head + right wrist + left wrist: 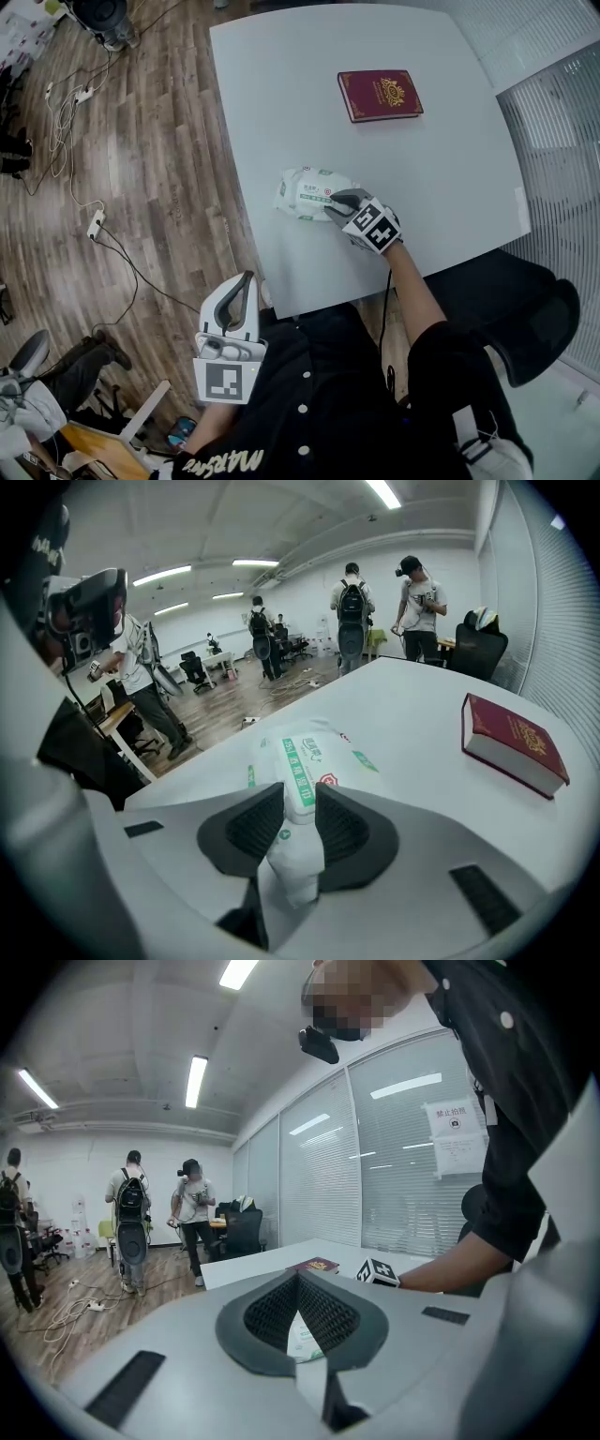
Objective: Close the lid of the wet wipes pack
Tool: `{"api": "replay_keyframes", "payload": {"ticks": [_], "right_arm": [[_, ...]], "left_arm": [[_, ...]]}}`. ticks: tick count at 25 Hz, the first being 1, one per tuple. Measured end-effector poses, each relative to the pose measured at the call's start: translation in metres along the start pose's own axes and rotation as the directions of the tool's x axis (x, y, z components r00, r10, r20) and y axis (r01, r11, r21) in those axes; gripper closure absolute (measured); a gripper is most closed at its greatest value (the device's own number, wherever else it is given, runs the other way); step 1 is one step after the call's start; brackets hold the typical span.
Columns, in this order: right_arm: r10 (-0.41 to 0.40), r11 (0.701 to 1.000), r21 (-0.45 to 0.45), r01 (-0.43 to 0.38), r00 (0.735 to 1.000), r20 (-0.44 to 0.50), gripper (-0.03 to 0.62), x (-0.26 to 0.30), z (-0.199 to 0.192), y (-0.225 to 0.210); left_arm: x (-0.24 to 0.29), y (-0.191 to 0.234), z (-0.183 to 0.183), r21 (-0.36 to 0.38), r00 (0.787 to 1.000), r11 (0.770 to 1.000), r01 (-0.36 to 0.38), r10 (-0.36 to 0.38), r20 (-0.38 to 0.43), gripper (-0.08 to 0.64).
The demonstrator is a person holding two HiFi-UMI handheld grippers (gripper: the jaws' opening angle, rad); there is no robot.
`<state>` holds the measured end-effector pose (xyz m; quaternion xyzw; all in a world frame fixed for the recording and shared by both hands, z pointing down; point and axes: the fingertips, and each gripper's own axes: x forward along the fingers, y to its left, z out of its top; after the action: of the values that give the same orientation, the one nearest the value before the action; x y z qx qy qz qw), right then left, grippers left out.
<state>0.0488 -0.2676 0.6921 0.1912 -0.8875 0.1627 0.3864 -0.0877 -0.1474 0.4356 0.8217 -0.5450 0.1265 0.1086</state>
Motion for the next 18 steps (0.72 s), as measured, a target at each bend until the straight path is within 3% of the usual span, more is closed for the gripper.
{"api": "replay_keyframes", "payload": {"ticks": [4,9,18], "right_arm": [[0.03,0.998,0.054,-0.03,1.0,-0.002,0.474,0.006,0.001,-0.001],[0.029,0.985,0.171,-0.033,0.999,0.025,0.543,0.009,0.01,-0.007],[-0.018,0.989,0.144,0.016,1.0,0.015,0.554,0.019,0.023,-0.001]], "left_arm": [[0.002,0.0,-0.001,0.002,1.0,1.0,0.003,-0.003,-0.003,0.551],[0.001,0.004,-0.002,-0.022,1.0,1.0,-0.011,0.011,-0.002,0.551],[0.003,0.004,-0.002,-0.017,1.0,1.0,-0.012,0.012,-0.001,0.551]]}}
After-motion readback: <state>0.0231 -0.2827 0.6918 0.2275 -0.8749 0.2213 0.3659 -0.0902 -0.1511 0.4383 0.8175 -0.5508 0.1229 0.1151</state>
